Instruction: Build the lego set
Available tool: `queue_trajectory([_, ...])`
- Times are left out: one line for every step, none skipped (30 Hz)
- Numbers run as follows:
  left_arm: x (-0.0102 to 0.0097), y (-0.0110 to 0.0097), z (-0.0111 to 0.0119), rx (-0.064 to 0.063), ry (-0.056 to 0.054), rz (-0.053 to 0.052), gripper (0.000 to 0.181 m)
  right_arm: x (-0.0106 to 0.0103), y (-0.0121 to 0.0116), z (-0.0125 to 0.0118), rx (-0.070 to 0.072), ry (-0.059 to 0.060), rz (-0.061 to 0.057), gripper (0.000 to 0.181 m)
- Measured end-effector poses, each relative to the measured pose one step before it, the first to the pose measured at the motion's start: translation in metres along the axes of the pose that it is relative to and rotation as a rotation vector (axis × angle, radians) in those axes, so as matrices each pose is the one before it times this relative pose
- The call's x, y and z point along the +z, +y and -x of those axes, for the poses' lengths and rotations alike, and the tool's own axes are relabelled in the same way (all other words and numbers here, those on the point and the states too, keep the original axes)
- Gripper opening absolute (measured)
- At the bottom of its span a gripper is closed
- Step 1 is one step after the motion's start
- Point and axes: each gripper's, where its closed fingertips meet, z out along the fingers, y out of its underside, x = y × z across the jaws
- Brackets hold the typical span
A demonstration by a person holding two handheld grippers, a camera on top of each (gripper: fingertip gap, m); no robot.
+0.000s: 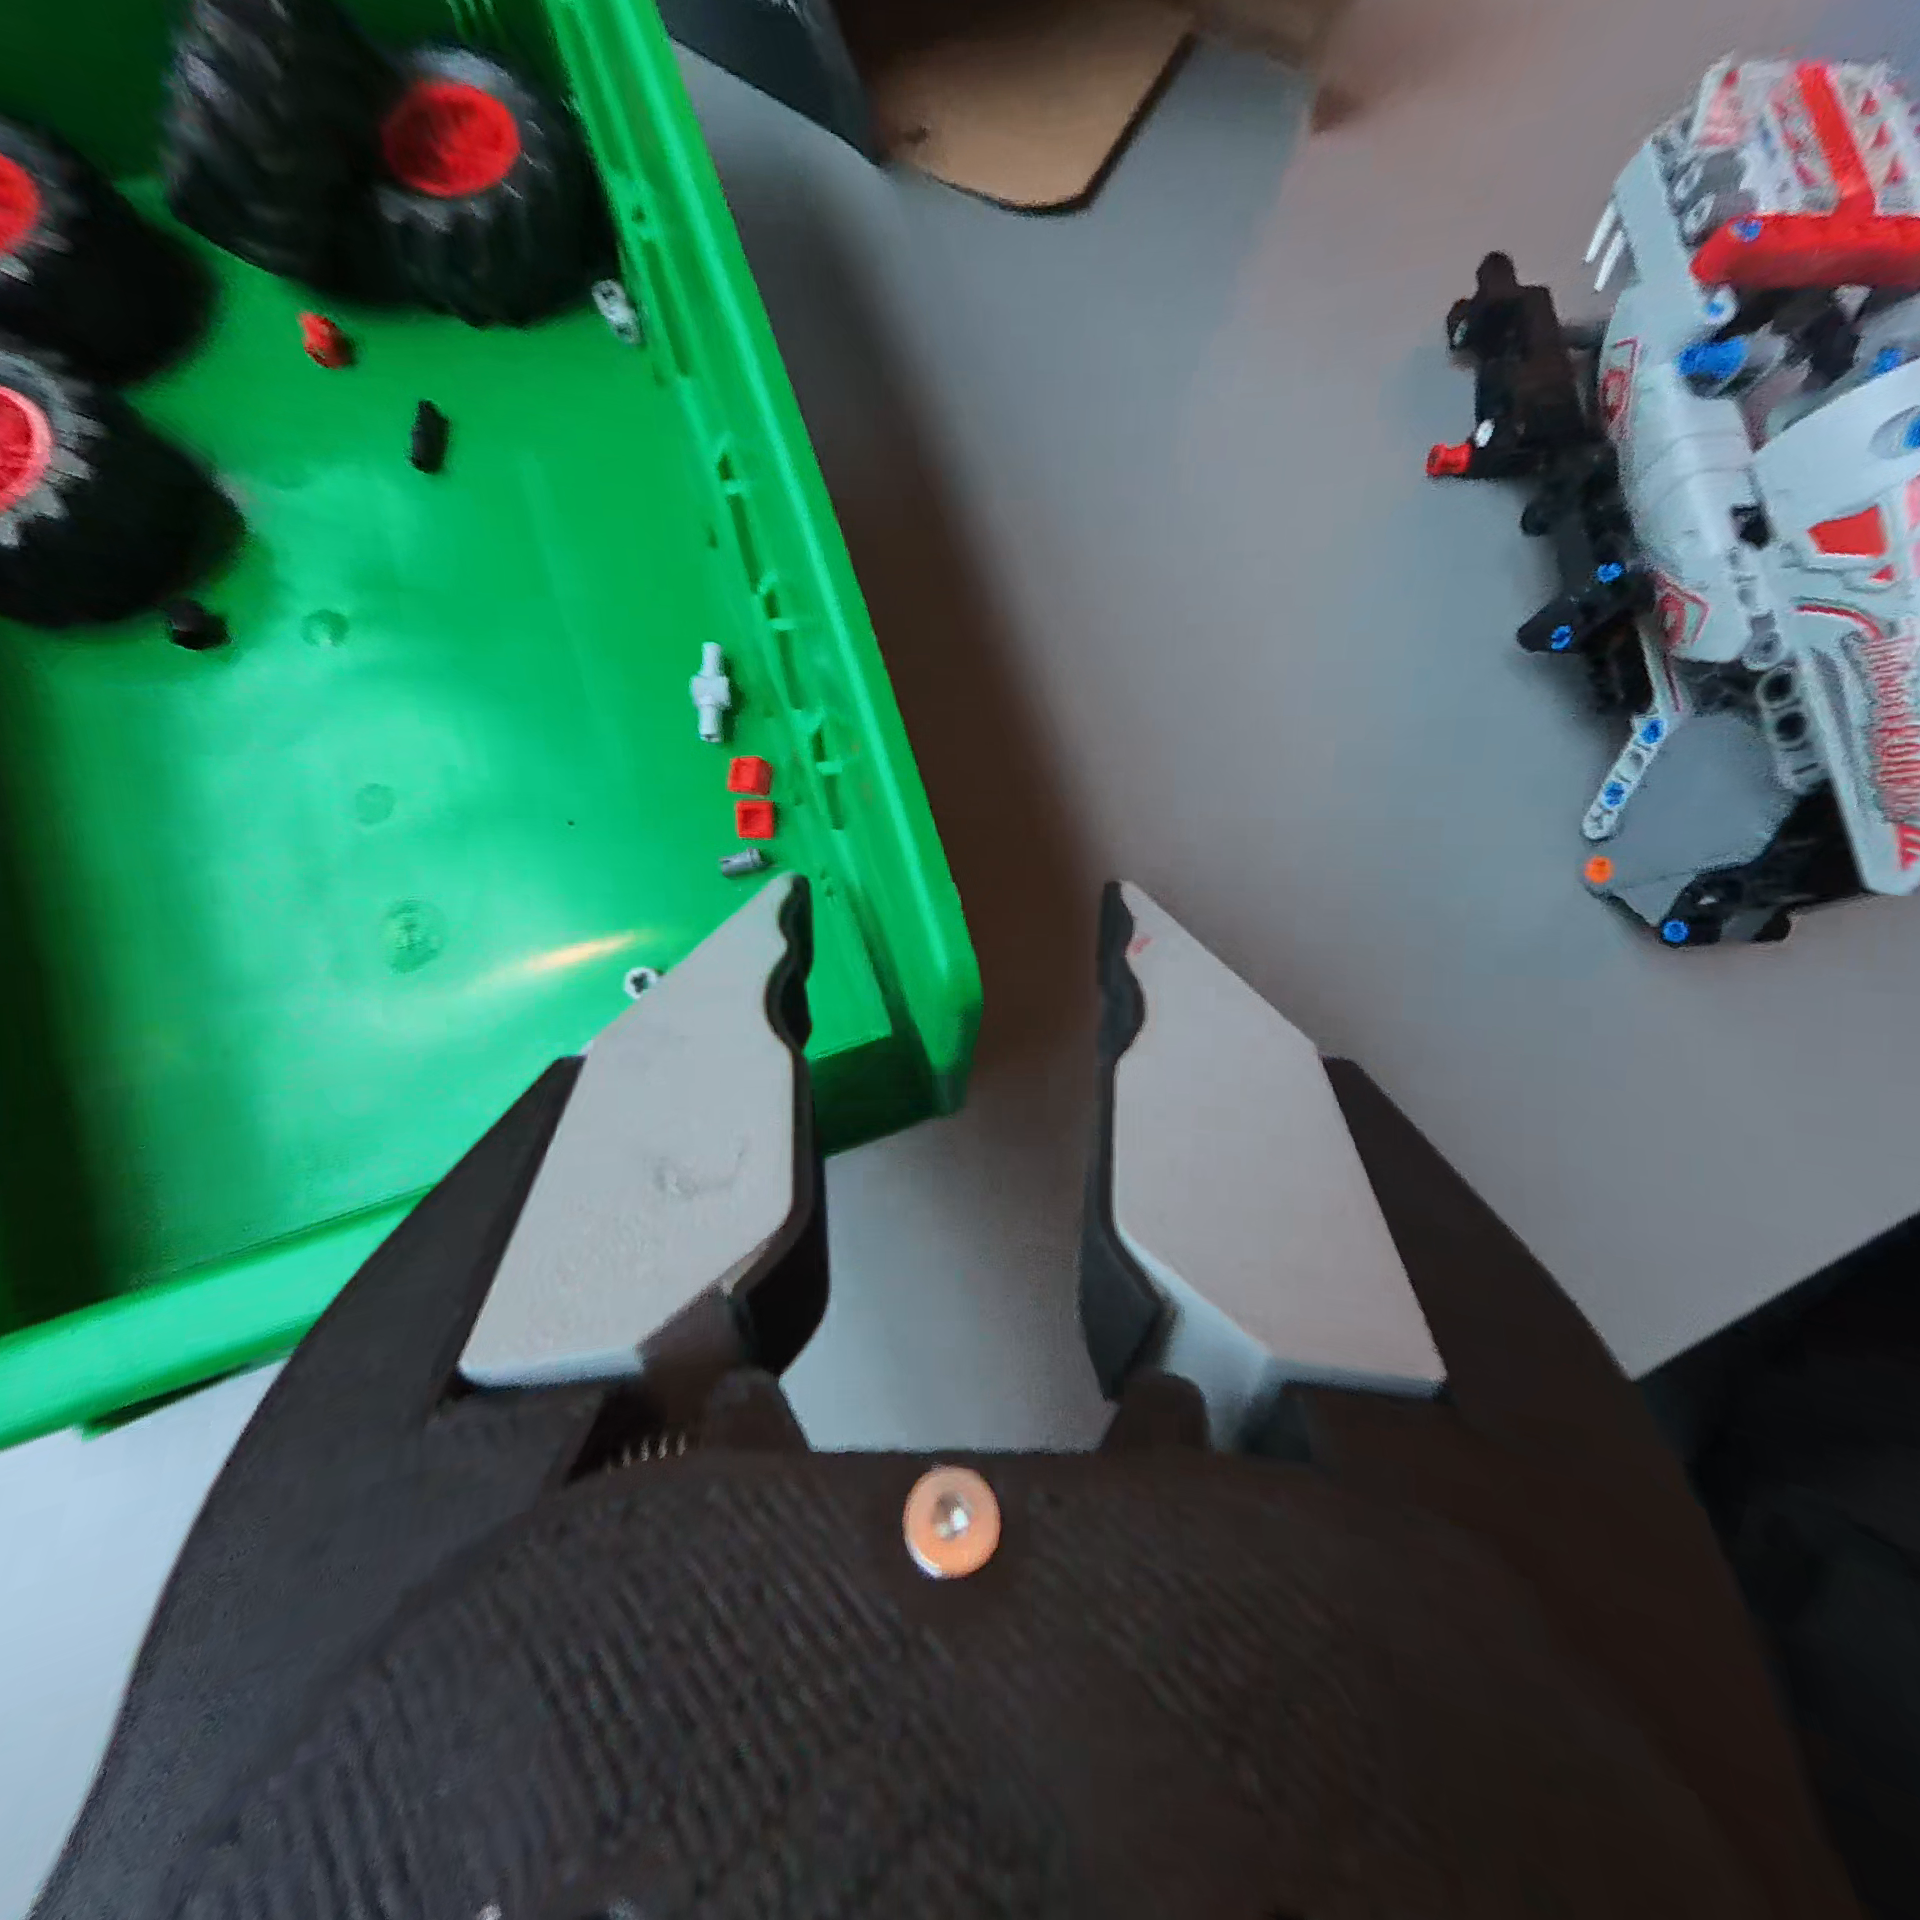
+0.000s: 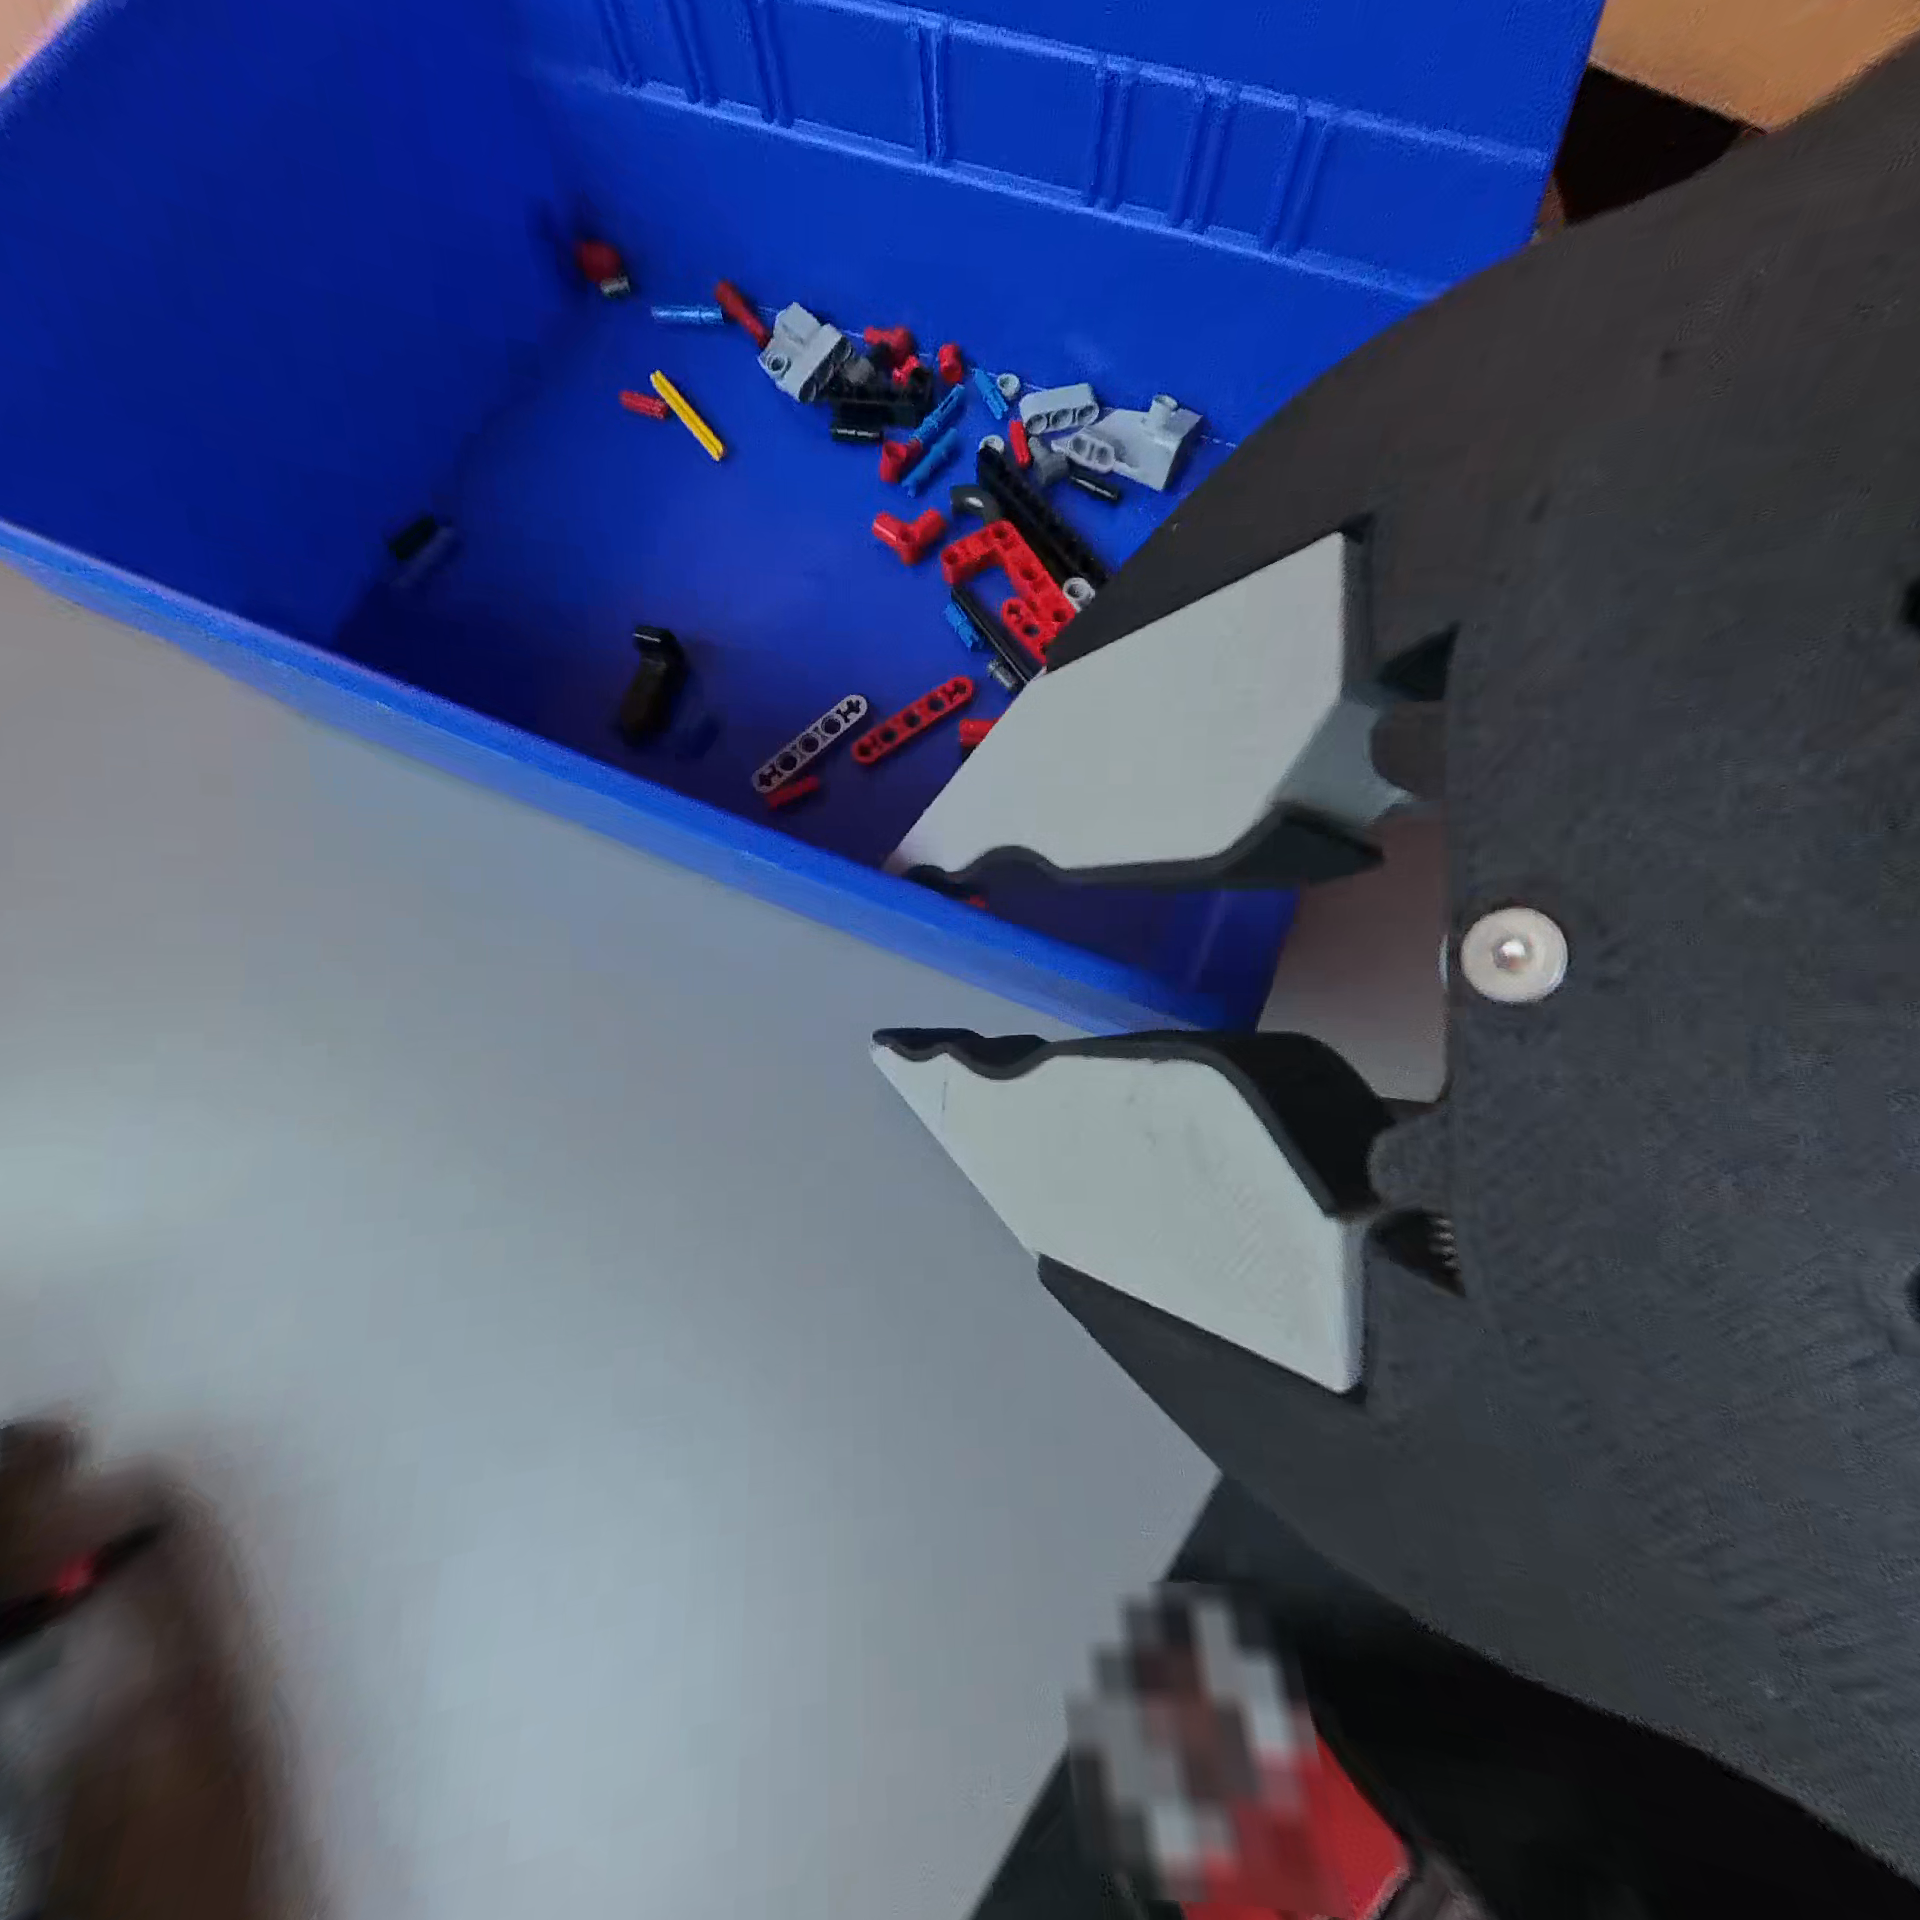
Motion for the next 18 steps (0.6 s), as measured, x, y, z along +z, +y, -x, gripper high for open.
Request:
queue_trajectory([0.00122, -0.00055, 0.00089, 0.0092, -0.0184, -0.0012, 0.053, 0.00493, -0.00568, -0.00277, 0.0062, 0.0148, 0.0077, 0.021])
queue_trajectory([-0.00109, -0.00168, 0.00106, 0.0097, -0.0186, -0.0068, 0.057, 0.00554, -0.00552, -0.00431, 0.0112, 0.0185, 0.0097, 0.021])
queue_trajectory([-0.00145, -0.0007, -0.00028, 0.0013, -0.0038, 0.0009, 0.059, 0.00522, -0.00492, -0.00585, 0.0137, 0.0243, 0.0126, 0.02])
queue_trajectory([-0.00164, -0.00069, 0.00036, -0.0007, -0.0042, -0.0022, 0.06, 0.0048, -0.00465, -0.00608, 0.0111, 0.0235, 0.0118, 0.017])
queue_trajectory([-0.00154, -0.00086, 0.00062, 0.0021, -0.0066, -0.0055, 0.062, 0.0046, -0.0051, -0.00469, 0.0088, 0.0164, 0.0042, 0.016])
queue_trajectory([-0.00172, -0.00117, 0.00023, 0.0041, -0.0044, -0.0063, 0.062, 0.00374, -0.00543, -0.00335, 0.0077, 0.0135, -0.0051, 0.014])
queue_trajectory([-0.00229, -0.00173, 0.00036, 0.0033, -0.0077, -0.0084, 0.063, 0.00124, -0.006, -0.00311, 0.0015, 0.0241, -0.0156, 0.014])
queue_trajectory([-0.00303, -0.00306, 0.00034, 0.0035, -0.0102, -0.0132, 0.065, -0.00234, -0.00728, -0.00287, -0.0128, 0.0348, -0.0316, 0.015])
queue_trajectory([-0.00378, -0.00398, -0.00086, 0.0064, -0.0055, -0.018, 0.065, -0.00546, -0.00911, -0.0017, -0.0203, 0.0343, -0.0484, 0.02])
queue_trajectory([-0.0042, -0.00482, -0.00098, 0.0066, -0.007, -0.0203, 0.064, -0.00707, -0.01058, -0.00048, -0.0115, 0.026, -0.0554, 0.03])
queue_trajectory([-0.00399, -0.00485, -0.00256, 0.0074, -0.001, -0.0179, 0.064, -0.00728, -0.01156, 0.00203, 0.0005, 0.0062, -0.0531, 0.036])
queue_trajectory([-0.00338, -0.00482, -0.00541, 0.0076, 0.0114, -0.0153, 0.064, -0.00671, -0.01286, 0.00561, 0.006, -0.0162, -0.0516, 0.04])
queue_trajectory([-0.00241, -0.00526, -0.009, 0.0069, 0.0256, -0.0148, 0.065, -0.00525, -0.01459, 0.00915, 0.0047, -0.0334, -0.0546, 0.046])
queue_trajectory([-0.00023, -0.00402, -0.00829, 0.0039, 0.0141, -0.0044, 0.079, -0.0026, -0.01521, 0.01384, 0.002, -0.0565, -0.0531, 0.052])
queue_trajectory([0.00198, -0.00082, -0.00677, 0.0113, 0.0019, 0.0151, 0.089, 0.00095, -0.01396, 0.01962, 0.0048, -0.0907, -0.0433, 0.055])
queue_trajectory([0.00279, -0.00025, -0.00427, 0.024, -0.0163, 0.0145, 0.093, 0.00498, -0.01259, 0.02253, 0.0143, -0.1162, -0.0358, 0.054])
queue_trajectory([0.001, 0.00116, 0.00092, 0.0309, -0.0421, 0.0201, 0.09, 0.00885, -0.01047, 0.01904, 0.0232, -0.1076, -0.0308, 0.055])
queue_trajectory([-0.00103, 0.00121, 0.00572, 0.0223, -0.0607, 0.0184, 0.083, 0.0117, -0.00716, 0.01258, 0.0214, -0.0796, -0.0186, 0.057])
